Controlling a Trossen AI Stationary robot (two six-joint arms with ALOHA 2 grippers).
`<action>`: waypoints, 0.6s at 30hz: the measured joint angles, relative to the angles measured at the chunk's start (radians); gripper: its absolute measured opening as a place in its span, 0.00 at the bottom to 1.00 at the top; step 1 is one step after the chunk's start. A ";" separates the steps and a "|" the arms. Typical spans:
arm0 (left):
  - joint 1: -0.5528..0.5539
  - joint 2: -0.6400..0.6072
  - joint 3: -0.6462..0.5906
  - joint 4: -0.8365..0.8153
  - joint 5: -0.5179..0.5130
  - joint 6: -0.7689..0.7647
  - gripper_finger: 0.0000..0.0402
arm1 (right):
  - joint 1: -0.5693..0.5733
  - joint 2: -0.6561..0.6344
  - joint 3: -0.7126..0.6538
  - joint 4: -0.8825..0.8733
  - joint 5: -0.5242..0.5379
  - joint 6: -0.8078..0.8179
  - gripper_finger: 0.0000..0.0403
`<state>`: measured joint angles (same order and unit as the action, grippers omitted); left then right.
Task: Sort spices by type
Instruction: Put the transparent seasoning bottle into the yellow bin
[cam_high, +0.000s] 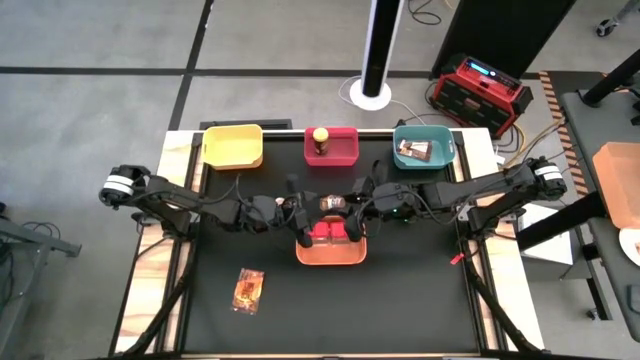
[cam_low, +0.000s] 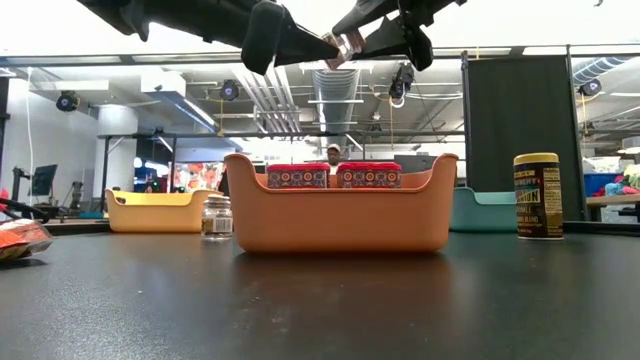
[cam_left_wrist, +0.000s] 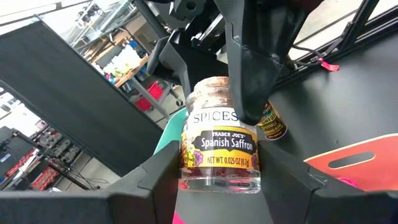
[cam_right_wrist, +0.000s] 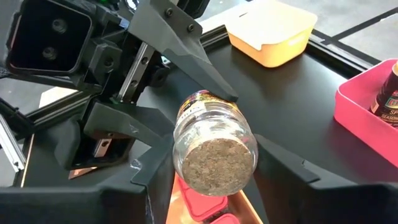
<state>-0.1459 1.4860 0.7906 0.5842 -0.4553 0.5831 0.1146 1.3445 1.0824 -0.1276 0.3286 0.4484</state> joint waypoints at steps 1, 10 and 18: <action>0.000 0.000 0.000 0.000 0.000 0.000 0.42 | 0.000 0.000 0.000 0.000 0.000 -0.001 0.46; 0.000 0.000 0.000 0.005 -0.053 0.000 0.43 | -0.001 -0.008 0.000 0.009 0.010 -0.016 0.49; 0.051 -0.003 -0.010 -0.005 -0.073 -0.036 0.43 | -0.003 -0.064 0.001 0.004 0.034 -0.022 0.51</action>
<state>-0.0954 1.4830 0.7804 0.5793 -0.5284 0.5472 0.1118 1.2807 1.0836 -0.1232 0.3623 0.4263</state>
